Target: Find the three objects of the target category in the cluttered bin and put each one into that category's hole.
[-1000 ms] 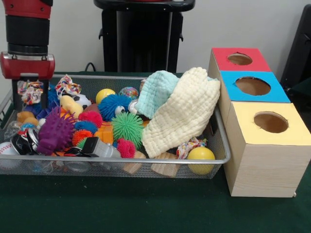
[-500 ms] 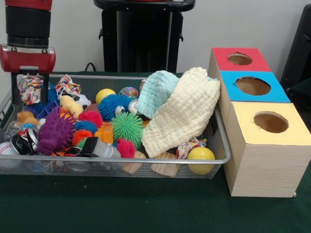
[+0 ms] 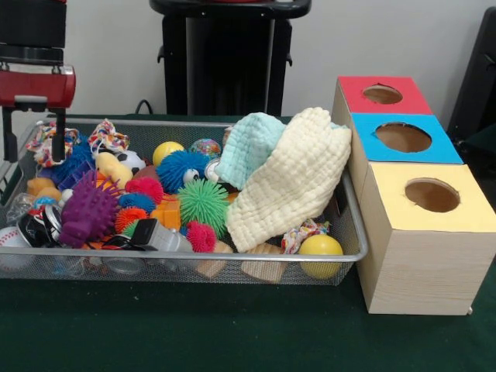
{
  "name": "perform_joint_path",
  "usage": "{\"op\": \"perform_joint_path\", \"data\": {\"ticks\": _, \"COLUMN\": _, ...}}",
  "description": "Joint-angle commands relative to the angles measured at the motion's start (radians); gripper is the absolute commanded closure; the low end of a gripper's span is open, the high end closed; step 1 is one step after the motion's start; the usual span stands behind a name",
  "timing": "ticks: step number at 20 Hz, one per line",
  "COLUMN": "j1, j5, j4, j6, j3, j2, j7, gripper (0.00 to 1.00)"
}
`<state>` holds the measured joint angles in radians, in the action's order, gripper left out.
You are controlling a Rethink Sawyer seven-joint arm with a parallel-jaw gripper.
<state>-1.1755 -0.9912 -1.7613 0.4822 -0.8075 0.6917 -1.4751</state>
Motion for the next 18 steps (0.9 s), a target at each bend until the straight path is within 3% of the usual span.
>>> {"op": "perform_joint_path", "data": {"ticks": 1, "j1": -0.004, "j5": -0.023, "j4": 0.067, "j6": 0.113, "j3": -0.055, "j2": -0.069, "j7": 0.410, "gripper": 0.00}}
{"op": "perform_joint_path", "data": {"ticks": 18, "j1": 0.048, "j5": -0.182, "j4": 0.040, "j6": -0.039, "j3": 0.054, "j2": -0.112, "j7": 0.213, "gripper": 0.00}}
